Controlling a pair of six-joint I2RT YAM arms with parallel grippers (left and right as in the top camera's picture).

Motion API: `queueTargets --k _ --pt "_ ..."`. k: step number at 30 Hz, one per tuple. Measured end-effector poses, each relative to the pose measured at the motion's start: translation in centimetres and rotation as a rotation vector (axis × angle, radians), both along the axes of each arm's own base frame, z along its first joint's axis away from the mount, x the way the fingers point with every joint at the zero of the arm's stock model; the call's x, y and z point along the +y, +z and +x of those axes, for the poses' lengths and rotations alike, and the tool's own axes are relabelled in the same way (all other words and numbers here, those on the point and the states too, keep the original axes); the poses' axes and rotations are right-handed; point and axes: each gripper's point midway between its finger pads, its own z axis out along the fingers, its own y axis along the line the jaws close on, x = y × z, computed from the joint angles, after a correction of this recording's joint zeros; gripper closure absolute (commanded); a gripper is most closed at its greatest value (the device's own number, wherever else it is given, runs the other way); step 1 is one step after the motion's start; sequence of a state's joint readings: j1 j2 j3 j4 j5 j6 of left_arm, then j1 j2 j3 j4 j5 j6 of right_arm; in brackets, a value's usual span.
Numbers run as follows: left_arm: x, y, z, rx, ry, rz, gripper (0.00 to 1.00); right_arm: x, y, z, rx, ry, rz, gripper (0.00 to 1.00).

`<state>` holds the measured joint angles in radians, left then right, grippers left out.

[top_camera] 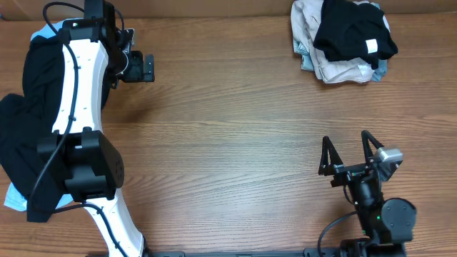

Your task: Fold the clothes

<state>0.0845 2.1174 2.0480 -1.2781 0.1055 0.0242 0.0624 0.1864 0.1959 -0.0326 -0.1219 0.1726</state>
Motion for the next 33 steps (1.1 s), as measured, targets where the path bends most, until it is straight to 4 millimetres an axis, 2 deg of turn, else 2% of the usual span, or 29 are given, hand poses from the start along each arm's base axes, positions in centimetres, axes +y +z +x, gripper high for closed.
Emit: queueTargets --k 11,14,19,33 --pt "0.0 0.0 0.0 0.0 0.0 0.0 0.0 -0.9 -4.9 0.1 0.02 -0.062 0.038 0.0" --pt "0.0 0.0 0.0 0.0 0.0 0.0 0.0 -1.1 -4.6 -0.2 0.008 -0.067 0.039 0.0" --pt "0.0 0.0 0.0 0.0 0.0 0.0 0.0 -1.1 -6.1 -0.2 0.065 -0.071 0.033 0.0" --pt "0.0 0.0 0.0 0.0 0.0 0.0 0.0 -1.1 -6.2 -0.2 0.067 -0.072 0.032 0.0"
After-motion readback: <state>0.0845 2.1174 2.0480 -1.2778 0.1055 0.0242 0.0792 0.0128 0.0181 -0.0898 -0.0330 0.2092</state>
